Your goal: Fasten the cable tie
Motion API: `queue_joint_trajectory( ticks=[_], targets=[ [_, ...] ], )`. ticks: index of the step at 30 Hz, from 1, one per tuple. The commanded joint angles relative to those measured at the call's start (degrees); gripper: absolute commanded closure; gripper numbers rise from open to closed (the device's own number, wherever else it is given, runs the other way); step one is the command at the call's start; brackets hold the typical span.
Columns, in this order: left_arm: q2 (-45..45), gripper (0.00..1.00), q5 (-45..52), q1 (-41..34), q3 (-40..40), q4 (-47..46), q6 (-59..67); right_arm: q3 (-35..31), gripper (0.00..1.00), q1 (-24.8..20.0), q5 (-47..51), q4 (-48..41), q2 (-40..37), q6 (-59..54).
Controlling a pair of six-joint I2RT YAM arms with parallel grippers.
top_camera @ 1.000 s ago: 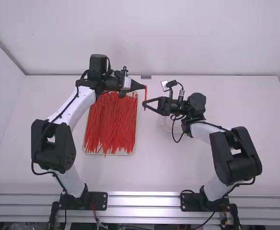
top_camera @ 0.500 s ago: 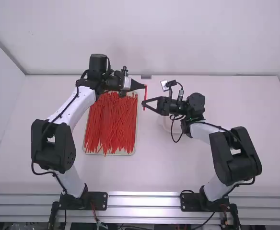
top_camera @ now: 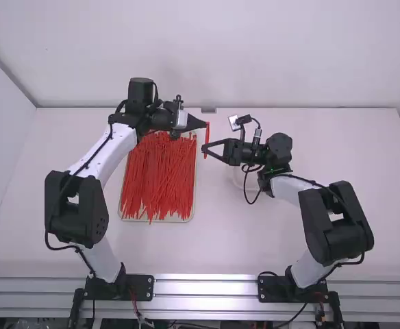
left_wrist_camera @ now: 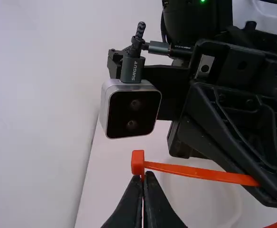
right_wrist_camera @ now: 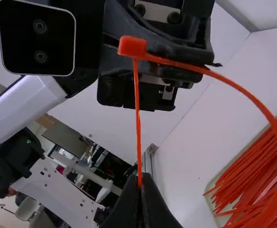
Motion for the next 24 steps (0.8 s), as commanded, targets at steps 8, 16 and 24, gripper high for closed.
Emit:
queue_joint_trajectory(
  ticks=[8, 16, 24],
  targets=[
    [0.1, 0.98, 2.2, -0.6, -0.3, -0.8, 0.9, -0.4, 1.0, -0.2, 0.2, 0.4, -0.1, 1.6],
    [0.1, 0.98, 2.2, -1.4, -0.3, -2.6, 1.3, -0.4, 1.0, -0.2, 2.3, 0.8, -0.1, 2.3],
    [0.1, 0.98, 2.2, -0.7, -0.3, -3.4, 1.3, -0.4, 1.0, -2.1, 0.9, 4.8, -0.1, 6.2]
  ],
)
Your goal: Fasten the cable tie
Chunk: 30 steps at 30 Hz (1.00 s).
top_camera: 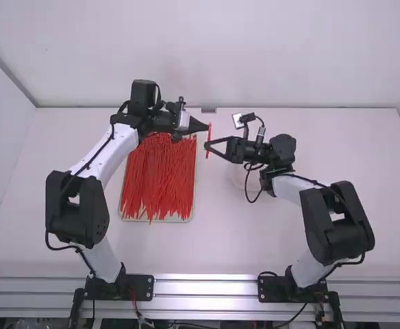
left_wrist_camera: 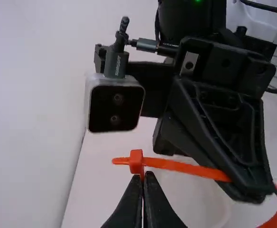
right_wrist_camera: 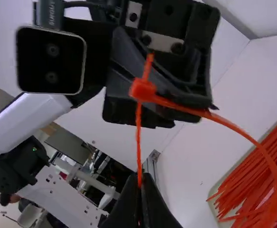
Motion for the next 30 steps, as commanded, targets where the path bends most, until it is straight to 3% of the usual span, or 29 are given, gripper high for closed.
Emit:
queue_joint_trajectory(
  ticks=[1, 20, 30],
  targets=[
    [0.1, 0.98, 2.9, 0.2, -0.3, -0.4, 1.2, -0.3, 1.0, -0.7, 0.5, 2.1, -0.1, 3.1],
    [0.1, 0.98, 6.6, -1.5, -0.3, -1.2, 1.2, -0.2, 1.0, -1.5, 3.5, 3.8, -0.1, 3.1],
    [0.1, 0.98, 6.3, -2.2, -0.3, -1.7, 1.2, 3.2, 1.0, -1.4, 1.9, 3.3, -0.1, 3.1]
  ],
)
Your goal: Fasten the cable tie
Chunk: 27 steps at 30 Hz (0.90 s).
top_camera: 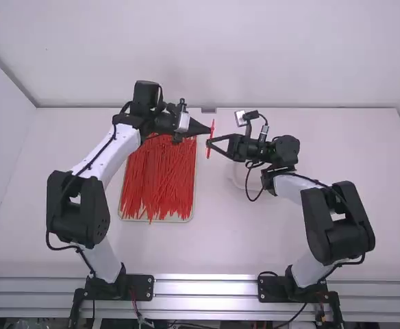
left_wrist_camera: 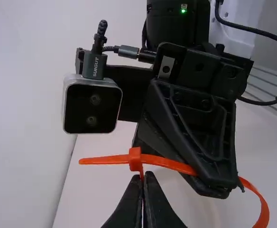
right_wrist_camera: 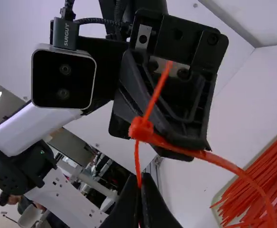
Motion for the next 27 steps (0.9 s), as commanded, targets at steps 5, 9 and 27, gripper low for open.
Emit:
queue_joint_trajectory(
  ticks=[5, 9, 27],
  targets=[
    [0.1, 0.98, 3.3, -1.4, -0.3, -2.4, 3.7, 2.9, 1.0, -0.8, 2.6, 0.0, -0.1, 0.0],
    [0.1, 0.98, 3.3, -1.6, -0.3, -6.4, 9.7, 2.9, 1.0, -0.8, 2.9, 0.0, -0.1, -0.3],
    [0.1, 0.98, 3.3, -0.5, -0.3, -4.7, 6.6, 2.9, 0.66, -2.6, -1.1, 0.1, -0.1, -0.1]
  ],
)
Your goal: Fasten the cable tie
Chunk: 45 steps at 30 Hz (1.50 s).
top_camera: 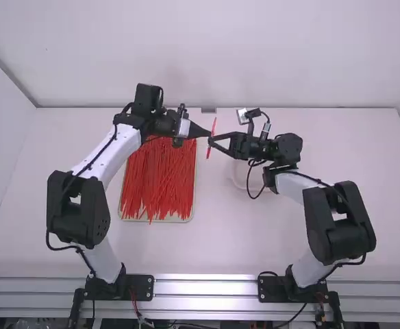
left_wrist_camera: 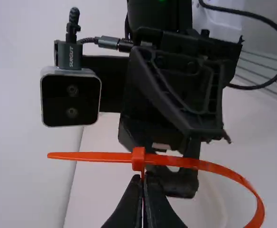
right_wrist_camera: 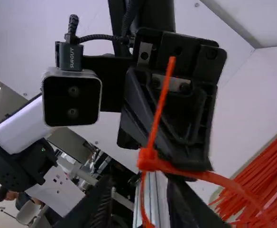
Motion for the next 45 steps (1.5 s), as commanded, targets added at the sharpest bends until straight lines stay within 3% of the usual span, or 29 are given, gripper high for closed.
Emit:
queue_joint_trajectory(
  ticks=[1, 14, 26, 31, 33, 45],
  targets=[
    [0.1, 0.98, 3.5, -0.1, -0.3, -0.7, -2.1, 1.7, 0.65, -1.6, 0.8, 0.3, -0.1, -0.2],
    [0.1, 0.98, 2.8, -0.6, -0.3, -5.4, -2.0, 1.7, 0.65, -2.6, 2.2, 0.8, -0.1, 1.4],
    [0.1, 0.98, 1.8, -2.8, -0.3, -11.3, 6.1, 1.7, 0.67, -2.8, 4.9, 0.8, -0.1, 1.3],
    [0.1, 0.98, 1.3, -2.9, -0.3, -10.9, 6.1, 1.7, 0.82, -2.2, 4.7, 0.8, -0.1, 1.3],
    [0.1, 0.98, 1.5, -2.4, -0.3, -10.7, 6.1, 1.7, 1.0, -2.2, 4.7, 0.8, -0.1, 1.3],
    [0.1, 0.98, -5.3, -3.0, -0.3, -13.0, 5.5, 1.8, 1.0, -2.2, 4.3, 1.2, -0.1, 0.7]
  ],
)
